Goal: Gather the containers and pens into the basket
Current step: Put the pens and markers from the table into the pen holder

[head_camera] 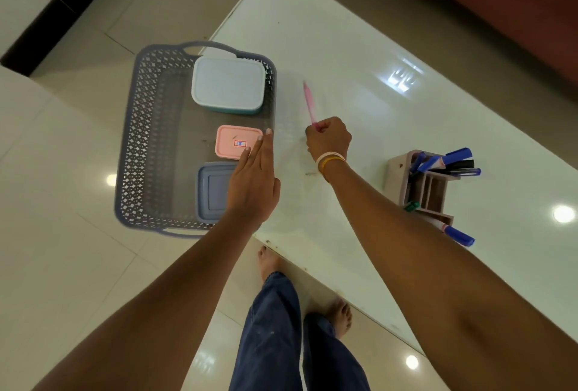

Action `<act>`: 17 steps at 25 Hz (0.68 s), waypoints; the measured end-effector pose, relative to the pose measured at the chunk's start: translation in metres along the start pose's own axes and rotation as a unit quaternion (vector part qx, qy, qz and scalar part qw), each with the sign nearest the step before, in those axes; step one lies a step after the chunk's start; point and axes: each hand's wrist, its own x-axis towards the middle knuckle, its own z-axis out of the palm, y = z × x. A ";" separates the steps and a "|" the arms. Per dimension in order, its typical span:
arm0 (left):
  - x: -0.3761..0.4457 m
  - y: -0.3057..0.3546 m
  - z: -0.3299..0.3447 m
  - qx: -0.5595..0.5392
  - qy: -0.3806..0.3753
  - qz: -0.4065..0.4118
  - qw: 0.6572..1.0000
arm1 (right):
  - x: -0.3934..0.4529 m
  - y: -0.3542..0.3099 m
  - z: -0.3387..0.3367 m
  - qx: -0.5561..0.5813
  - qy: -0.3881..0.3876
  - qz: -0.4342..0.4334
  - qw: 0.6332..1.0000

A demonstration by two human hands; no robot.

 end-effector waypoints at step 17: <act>-0.069 0.192 0.014 -0.145 -0.056 -0.008 0.988 | -0.074 0.048 -0.235 0.081 0.204 -0.213 0.952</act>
